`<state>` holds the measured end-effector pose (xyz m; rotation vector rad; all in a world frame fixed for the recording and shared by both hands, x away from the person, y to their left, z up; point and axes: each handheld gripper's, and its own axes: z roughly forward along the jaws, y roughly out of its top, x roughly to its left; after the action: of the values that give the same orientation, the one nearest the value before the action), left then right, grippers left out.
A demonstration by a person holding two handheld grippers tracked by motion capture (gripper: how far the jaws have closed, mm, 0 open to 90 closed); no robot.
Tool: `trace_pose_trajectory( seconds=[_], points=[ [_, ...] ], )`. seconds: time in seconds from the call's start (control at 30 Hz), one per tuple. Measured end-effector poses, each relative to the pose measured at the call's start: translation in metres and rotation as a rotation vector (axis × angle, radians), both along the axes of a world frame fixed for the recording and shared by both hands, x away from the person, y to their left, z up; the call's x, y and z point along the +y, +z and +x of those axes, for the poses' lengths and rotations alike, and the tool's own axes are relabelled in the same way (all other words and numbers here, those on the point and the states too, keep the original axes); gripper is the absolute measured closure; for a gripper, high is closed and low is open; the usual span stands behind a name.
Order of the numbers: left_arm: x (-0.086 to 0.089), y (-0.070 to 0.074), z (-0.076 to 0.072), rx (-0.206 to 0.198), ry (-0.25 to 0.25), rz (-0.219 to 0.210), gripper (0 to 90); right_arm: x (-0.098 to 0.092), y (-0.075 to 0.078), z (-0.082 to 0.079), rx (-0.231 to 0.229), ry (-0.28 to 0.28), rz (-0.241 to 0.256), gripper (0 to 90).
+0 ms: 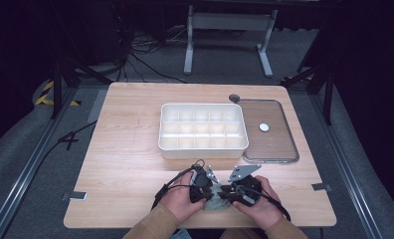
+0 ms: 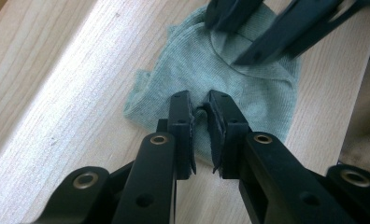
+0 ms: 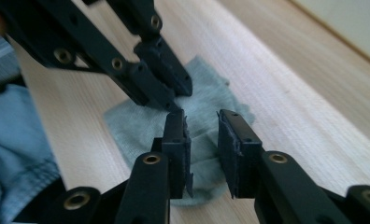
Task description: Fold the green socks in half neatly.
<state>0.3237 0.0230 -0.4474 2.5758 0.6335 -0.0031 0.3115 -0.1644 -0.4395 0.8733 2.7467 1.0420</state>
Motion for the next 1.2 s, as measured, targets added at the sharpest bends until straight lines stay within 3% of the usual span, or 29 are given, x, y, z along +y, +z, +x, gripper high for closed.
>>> trace_pose_trajectory(
  seconds=[0.2, 0.3, 0.4, 0.53, 0.7, 0.83, 0.9, 1.03, 1.2],
  points=[
    [0.0, 0.001, 0.001, 0.005, -0.003, 0.007, 79.8, -0.017, 0.01, 0.0, -0.005, -0.051, 0.02, 70.7],
    [0.0, 0.001, 0.0, 0.007, 0.004, 0.003, 79.8, -0.013, 0.011, -0.004, -0.001, -0.039, 0.006, 79.2],
    [0.0, 0.0, 0.001, 0.007, 0.001, 0.002, 79.8, -0.003, 0.004, -0.007, 0.016, -0.007, -0.028, 80.2],
    [0.001, -0.001, 0.0, 0.005, 0.011, -0.019, 79.3, 0.005, -0.009, -0.005, 0.023, 0.002, -0.065, 81.6],
    [0.004, 0.0, 0.001, 0.027, 0.012, -0.048, 74.5, 0.008, -0.011, -0.005, 0.014, 0.011, -0.076, 82.5],
    [0.021, 0.012, 0.002, 0.037, 0.034, -0.098, 71.9, 0.009, -0.011, -0.006, -0.002, 0.021, -0.092, 83.8],
    [0.026, 0.014, 0.003, 0.051, 0.034, -0.098, 71.8, 0.009, -0.011, -0.005, -0.004, 0.024, -0.093, 84.0],
    [0.038, 0.012, 0.006, 0.071, 0.008, -0.049, 71.9, 0.01, -0.011, -0.006, -0.013, 0.031, -0.111, 84.2],
    [0.035, 0.004, 0.005, 0.091, -0.023, 0.013, 74.8, 0.01, -0.01, -0.005, -0.008, 0.032, -0.108, 84.2]
  ],
)
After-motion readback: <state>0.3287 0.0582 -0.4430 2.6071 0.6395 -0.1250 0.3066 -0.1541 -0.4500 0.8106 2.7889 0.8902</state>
